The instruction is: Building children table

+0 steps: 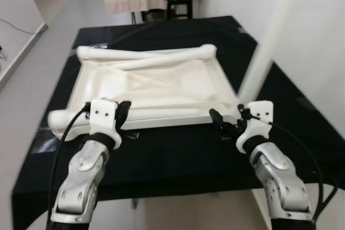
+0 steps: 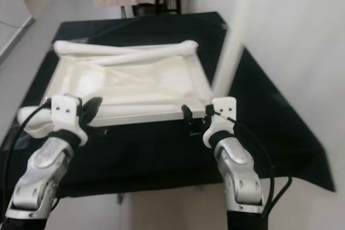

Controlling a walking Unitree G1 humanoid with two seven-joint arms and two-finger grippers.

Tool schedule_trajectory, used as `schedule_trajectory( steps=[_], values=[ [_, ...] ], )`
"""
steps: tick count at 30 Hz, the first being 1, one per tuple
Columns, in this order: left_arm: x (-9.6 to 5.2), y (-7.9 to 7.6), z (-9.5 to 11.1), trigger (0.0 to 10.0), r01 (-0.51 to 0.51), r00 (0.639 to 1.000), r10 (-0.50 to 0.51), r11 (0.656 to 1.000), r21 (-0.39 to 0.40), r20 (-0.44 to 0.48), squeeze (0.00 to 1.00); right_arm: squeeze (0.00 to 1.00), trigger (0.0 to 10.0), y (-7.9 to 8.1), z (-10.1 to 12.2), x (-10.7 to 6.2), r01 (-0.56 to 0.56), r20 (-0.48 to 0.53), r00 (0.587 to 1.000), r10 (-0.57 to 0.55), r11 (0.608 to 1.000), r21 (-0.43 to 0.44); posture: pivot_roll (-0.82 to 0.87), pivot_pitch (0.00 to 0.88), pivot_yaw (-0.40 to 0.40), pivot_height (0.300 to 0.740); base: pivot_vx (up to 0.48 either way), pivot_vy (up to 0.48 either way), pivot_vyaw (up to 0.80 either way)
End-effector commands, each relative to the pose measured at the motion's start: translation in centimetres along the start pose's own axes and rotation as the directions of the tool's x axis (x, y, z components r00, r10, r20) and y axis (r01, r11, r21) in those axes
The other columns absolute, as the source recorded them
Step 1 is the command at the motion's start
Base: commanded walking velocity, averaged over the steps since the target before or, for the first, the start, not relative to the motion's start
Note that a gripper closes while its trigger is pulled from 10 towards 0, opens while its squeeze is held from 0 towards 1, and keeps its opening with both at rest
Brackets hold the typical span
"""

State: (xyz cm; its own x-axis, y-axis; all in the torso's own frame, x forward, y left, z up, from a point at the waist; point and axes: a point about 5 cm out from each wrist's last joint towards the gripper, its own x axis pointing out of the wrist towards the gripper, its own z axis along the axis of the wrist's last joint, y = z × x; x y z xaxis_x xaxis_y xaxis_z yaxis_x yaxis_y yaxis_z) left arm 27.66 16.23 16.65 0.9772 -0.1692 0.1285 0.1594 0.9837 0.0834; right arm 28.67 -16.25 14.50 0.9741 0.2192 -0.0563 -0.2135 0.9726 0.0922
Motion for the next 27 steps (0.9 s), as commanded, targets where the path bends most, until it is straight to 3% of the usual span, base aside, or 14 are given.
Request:
schedule_trajectory(
  steps=[1, 7, 9, 10, 11, 12, 13, 14, 20, 27],
  values=[
    [0.1, -0.3, 0.1, 10.0, 0.019, 1.0, -0.019, 1.0, -0.016, 0.002, 0.0, 0.0, 10.0, -0.6, 0.2, -0.3, 0.02, 0.011, 1.0, -0.02, 1.0, 0.005, 0.01, 0.061, -0.019, 0.74, 0.0, 0.48, 0.0],
    [0.4, -0.7, 0.8, 10.0, 0.061, 0.997, -0.061, 0.998, -0.009, 0.044, 0.0, 0.0, 10.0, -0.4, 0.4, 0.0, 0.02, 0.022, 1.0, -0.02, 1.0, 0.002, 0.01, 0.053, -0.025, 0.74, 0.0, 0.48, 0.0],
    [0.5, -0.9, 1.5, 10.0, 0.101, 0.992, -0.1, 0.995, -0.017, 0.072, 0.0, 0.0, 10.0, -0.1, 0.4, 0.3, 0.013, 0.029, 1.0, -0.013, 1.0, 0.005, 0.02, 0.049, -0.032, 0.74, 0.0, 0.0, 0.0],
    [0.4, -1.4, 2.2, 10.0, 0.205, 0.975, -0.2, 0.978, -0.046, 0.094, 0.02, 0.0, 10.0, 0.2, 0.5, 0.6, 0.004, 0.035, 0.999, -0.004, 1.0, 0.002, 0.02, 0.046, -0.035, 0.74, 0.0, 0.0, 0.0],
    [0.4, -1.4, 2.2, 10.0, 0.205, 0.975, -0.2, 0.978, -0.046, 0.094, 0.02, 0.0, 10.0, 0.2, 0.5, 0.6, 0.004, 0.035, 0.999, -0.004, 1.0, 0.002, 0.02, 0.046, -0.035, 0.74, 0.0, 0.0, 0.0],
    [0.3, -1.6, 2.5, 10.0, 0.249, 0.965, -0.241, 0.966, -0.068, 0.106, 0.67, 0.0, 10.0, 0.4, 0.6, 0.8, 0.001, 0.038, 0.999, -0.001, 1.0, 0.001, 0.02, 0.045, -0.037, 0.74, 0.0, 0.0, 0.0],
    [0.2, -1.7, 2.7, 10.0, 0.276, 0.957, -0.266, 0.957, -0.083, 0.114, 0.67, 0.0, 10.0, 0.5, 0.6, 0.9, -0.002, 0.04, 0.999, 0.002, 1.0, 0.0, 0.02, 0.045, -0.037, 0.74, 0.0, 0.0, 0.0],
    [0.2, -1.8, 2.8, 10.0, 0.292, 0.953, -0.28, 0.952, -0.094, 0.118, 1.0, 0.0, 10.0, 0.5, 0.7, 0.9, -0.003, 0.041, 0.999, 0.003, 1.0, -0.001, 0.02, 0.043, -0.039, 0.74, 0.0, 0.0, 0.0],
    [0.5, -2.5, 2.5, 10.0, 0.375, 0.927, -0.363, 0.91, -0.175, 0.098, 1.0, 0.0, 10.0, 0.7, 0.8, 1.4, -0.007, 0.055, 0.998, 0.008, 1.0, -0.012, 0.03, 0.035, -0.042, 0.74, 0.0, 0.0, 0.0],
    [1.2, -3.0, 1.9, 10.0, 0.396, 0.917, -0.392, 0.871, -0.291, 0.076, 1.0, 0.0, 10.0, 0.8, 1.3, 1.6, -0.004, 0.075, 0.997, 0.005, 1.0, -0.02, 0.02, 0.036, -0.04, 0.74, 0.0, 0.0, 0.0]
  ],
)
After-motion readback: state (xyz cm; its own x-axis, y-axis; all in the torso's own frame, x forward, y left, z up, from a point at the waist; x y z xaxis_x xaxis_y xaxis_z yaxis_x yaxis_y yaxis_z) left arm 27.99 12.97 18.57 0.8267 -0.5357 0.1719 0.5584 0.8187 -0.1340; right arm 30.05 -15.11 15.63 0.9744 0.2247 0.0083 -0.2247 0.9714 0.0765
